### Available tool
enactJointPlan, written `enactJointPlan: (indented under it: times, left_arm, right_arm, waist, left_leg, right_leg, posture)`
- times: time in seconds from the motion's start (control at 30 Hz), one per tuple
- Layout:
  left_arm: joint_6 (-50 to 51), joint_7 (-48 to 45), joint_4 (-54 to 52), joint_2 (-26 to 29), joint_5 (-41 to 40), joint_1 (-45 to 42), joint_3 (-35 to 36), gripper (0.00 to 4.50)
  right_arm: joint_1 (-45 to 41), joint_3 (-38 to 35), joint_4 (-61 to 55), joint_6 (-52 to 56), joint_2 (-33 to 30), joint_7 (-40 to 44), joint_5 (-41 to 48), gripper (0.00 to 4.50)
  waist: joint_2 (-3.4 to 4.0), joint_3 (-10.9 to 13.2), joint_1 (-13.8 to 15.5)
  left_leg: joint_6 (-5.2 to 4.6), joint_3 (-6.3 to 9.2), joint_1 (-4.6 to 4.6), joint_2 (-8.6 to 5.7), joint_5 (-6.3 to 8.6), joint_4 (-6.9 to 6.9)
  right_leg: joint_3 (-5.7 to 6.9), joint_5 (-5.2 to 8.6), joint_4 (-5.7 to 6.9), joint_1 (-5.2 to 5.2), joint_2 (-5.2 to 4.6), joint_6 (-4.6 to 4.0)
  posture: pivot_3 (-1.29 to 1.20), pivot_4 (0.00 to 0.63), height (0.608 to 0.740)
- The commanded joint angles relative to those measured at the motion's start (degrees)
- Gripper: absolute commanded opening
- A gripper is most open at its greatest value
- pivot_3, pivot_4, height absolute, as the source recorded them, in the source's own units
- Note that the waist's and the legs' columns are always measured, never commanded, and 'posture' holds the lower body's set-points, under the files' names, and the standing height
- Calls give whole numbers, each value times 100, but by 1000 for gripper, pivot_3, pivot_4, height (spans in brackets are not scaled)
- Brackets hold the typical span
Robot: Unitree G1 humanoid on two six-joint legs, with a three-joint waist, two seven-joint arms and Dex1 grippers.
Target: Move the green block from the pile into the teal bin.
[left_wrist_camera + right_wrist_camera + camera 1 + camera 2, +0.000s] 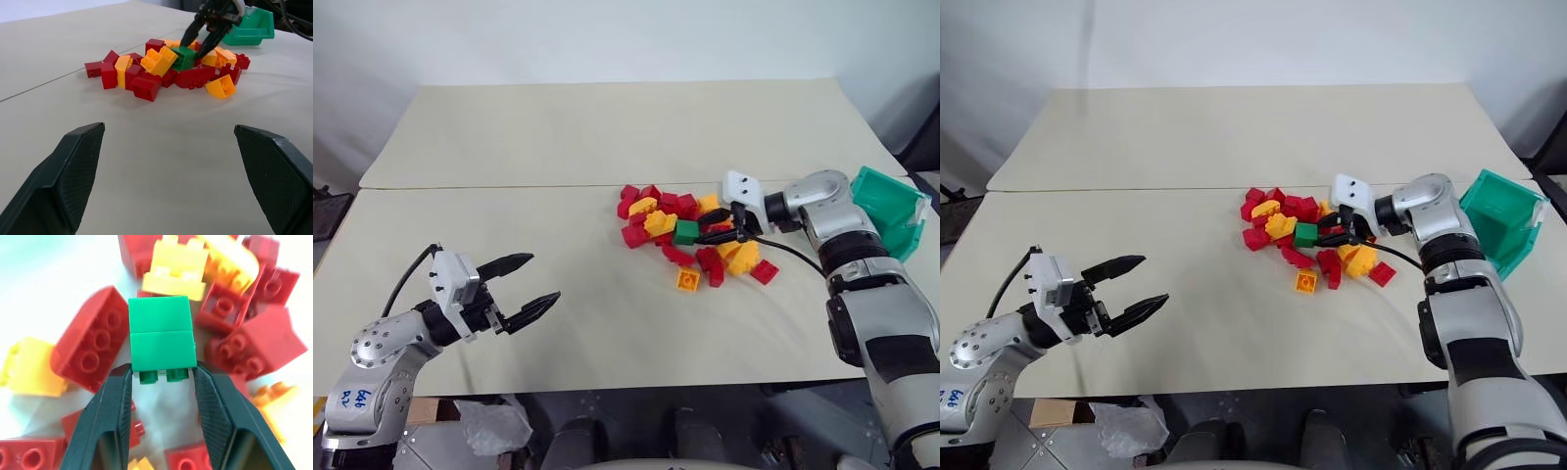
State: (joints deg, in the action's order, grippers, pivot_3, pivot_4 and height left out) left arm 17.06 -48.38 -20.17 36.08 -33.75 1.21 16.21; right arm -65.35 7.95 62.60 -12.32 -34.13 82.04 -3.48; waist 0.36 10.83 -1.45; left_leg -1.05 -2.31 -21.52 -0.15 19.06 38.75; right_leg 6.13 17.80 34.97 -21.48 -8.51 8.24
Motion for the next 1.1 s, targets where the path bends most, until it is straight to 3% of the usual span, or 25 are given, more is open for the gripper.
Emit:
enactJointPlan:
  times: [0.03,0.17,0.33,0.5,0.6,0.8,1.03,1.1]
  left_arm:
    - [-6,-68,-138,-50,-121,-221,-160,4500]
    - [-17,-152,-17,-136,-107,-489,-416,4500]
    - [-43,-289,203,-396,-50,-1035,-863,4500]
    - [-149,-372,694,-780,180,-1754,-1368,4500]
    - [-257,-366,977,-927,361,-2010,-1530,4500]
    - [-327,-462,1121,-1129,438,-2224,-1715,4500]
    - [-363,-498,1201,-1122,476,-2311,-1651,4500]
    - [-380,-499,1189,-1081,469,-2257,-1596,4500]
  right_arm:
    - [336,-641,-670,183,-543,150,621,1472]
    - [1102,-1347,-1620,743,-1135,-107,1206,1472]
    - [2105,-2619,-2550,1397,-1853,-1125,1855,1472]
    - [3039,-3646,-1866,1295,-2737,-2747,1666,1472]
    - [3299,-3635,-1494,1176,-2906,-3416,1448,1472]
    - [2853,-3243,-743,1012,-2739,-4322,1127,1472]
    - [2236,-2781,-230,1052,-2491,-4270,1039,1472]
    - [2155,-2689,-153,1113,-2490,-4262,1000,2193]
  waist:
    - [3,2,49]
    - [5,3,118]
    - [17,10,153]
    - [16,10,238]
    - [15,11,247]
    - [18,10,49]
    - [18,10,21]
    - [18,10,41]
  left_leg:
    - [0,7,-5,-2,0,8]
    - [-2,4,-8,-4,2,11]
    - [-3,-5,-10,-4,1,17]
    - [-4,-23,-9,-5,1,21]
    - [-6,-75,-8,-3,0,22]
    - [-11,-116,8,5,-3,13]
    - [-12,-109,6,4,-4,16]
    - [-13,-102,5,3,-4,18]
  right_leg:
    - [1,0,1,0,-1,0]
    - [1,0,-4,2,-1,1]
    - [5,-1,-4,3,-2,1]
    - [2,-1,-6,4,-2,2]
    - [2,-1,-14,7,1,1]
    - [-17,-1,-16,4,0,1]
    - [-18,-1,-15,5,0,1]
    - [-18,-1,-15,5,-2,1]
  posture:
    - [0,150,740]
    - [0,150,740]
    - [0,150,740]
    - [0,150,740]
    - [0,150,740]
    - [0,150,740]
    - [0,150,740]
    - [0,150,740]
